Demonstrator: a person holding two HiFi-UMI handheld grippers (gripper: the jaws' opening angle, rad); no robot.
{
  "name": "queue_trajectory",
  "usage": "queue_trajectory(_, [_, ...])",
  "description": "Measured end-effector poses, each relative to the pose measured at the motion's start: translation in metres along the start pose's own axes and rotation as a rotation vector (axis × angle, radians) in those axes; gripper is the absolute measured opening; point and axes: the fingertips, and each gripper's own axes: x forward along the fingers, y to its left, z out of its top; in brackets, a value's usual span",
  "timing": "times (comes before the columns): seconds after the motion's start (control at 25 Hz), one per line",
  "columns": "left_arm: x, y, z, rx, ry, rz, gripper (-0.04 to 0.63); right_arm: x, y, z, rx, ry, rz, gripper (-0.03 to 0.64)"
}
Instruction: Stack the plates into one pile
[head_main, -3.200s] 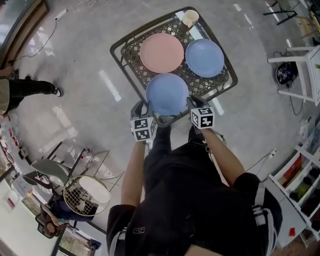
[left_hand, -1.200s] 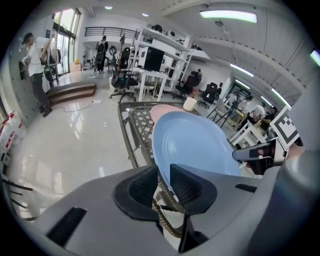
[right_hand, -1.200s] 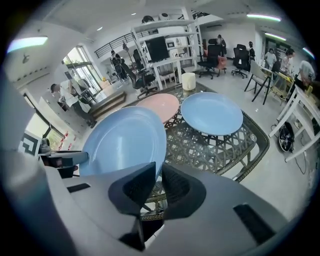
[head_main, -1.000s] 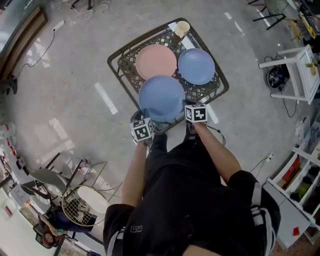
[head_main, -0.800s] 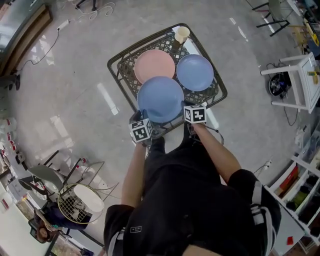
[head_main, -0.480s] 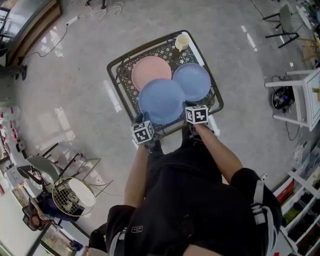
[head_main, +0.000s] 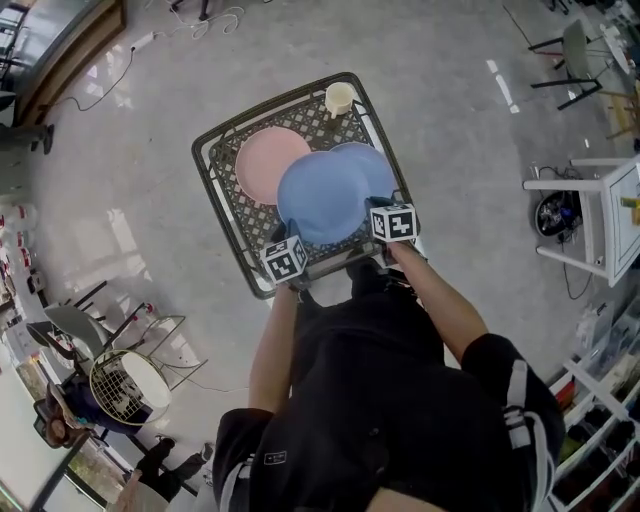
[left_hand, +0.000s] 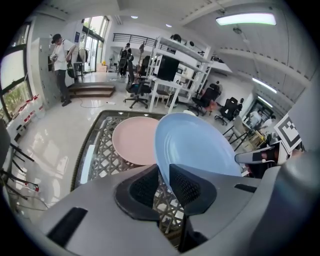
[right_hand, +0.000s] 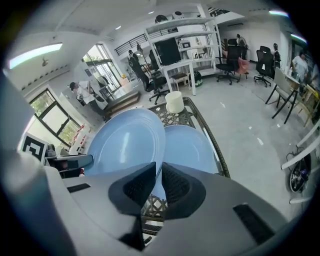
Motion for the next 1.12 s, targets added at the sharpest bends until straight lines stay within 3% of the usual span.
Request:
queue_trajectory(0.44, [0.048,-0.056,-0.015,-0.049,0.030,0.021,0.075,0.006,-0.074,-0.001,-0.020,0.056,-0.001,0.037])
queue_trajectory(1.12, [0.111,-0.068,-0.052,-0.095,0.149,0.016,0.081,0.055,-0.122,-0.015,-0.032,0.159,-0.051,0.037])
